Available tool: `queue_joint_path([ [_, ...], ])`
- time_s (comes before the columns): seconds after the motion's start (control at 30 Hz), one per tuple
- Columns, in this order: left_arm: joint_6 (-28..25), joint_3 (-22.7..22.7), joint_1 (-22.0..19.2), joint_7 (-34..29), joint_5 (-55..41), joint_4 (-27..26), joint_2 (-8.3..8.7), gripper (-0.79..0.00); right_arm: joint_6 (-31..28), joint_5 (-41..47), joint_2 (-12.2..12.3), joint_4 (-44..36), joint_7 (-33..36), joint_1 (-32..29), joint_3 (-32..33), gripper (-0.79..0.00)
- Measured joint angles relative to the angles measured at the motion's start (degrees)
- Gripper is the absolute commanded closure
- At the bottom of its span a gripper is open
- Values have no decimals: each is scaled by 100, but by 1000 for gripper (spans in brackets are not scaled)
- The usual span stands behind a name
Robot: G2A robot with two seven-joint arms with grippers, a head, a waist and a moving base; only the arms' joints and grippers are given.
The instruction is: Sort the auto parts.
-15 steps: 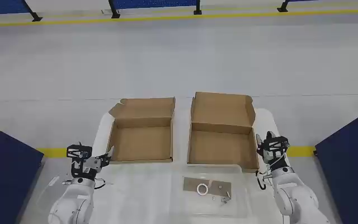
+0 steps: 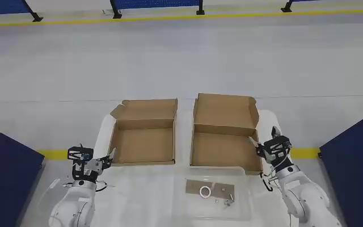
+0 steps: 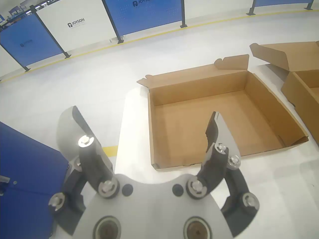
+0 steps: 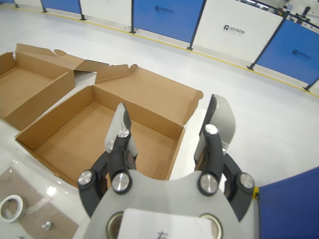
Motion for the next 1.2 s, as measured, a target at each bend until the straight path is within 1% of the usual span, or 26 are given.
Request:
queue_joint_path([
  [0.03, 0, 0, 0, 0, 0, 0, 0, -785, -99, -41, 3, -5, -3, 0, 5, -785],
  [0.13, 0, 0, 0, 0, 0, 0, 0, -785, 60, -27, 2, 2, -5, 0, 3, -785],
  [0.23, 0, 0, 0, 0, 0, 0, 0, -785, 75, -33, 3, -6, -1, 5, 0, -785],
  [0.33, 0, 0, 0, 0, 0, 0, 0, -785, -330, -129, 36, -143, 85, 108, 47, -785],
  [0.47, 0, 0, 0, 0, 0, 0, 0, -785, -1187, -213, 104, -288, 473, 312, 164, -785],
  [0.57, 0, 0, 0, 0, 0, 0, 0, -785, -1712, -269, 145, -412, 667, 484, 179, -785],
  [0.6, 0, 0, 0, 0, 0, 0, 0, -785, -1785, -282, 150, -422, 670, 506, 183, -785],
  [0.87, 0, 0, 0, 0, 0, 0, 0, -785, -1788, -291, 151, -427, 658, 504, 178, -785],
  [0.93, 0, 0, 0, 0, 0, 0, 0, -785, -1913, -393, 163, -531, 646, 501, 151, -785],
  [1.1, 0, 0, 0, 0, 0, 0, 0, -785, -2655, -327, 224, -684, 912, 635, 169, -785],
  [1.13, 0, 0, 0, 0, 0, 0, 0, -785, -2851, -295, 239, -712, 999, 686, 160, -785],
  [1.2, 0, 0, 0, 0, 0, 0, 0, -785, -3453, -143, 277, -704, 1162, 783, 86, -785],
])
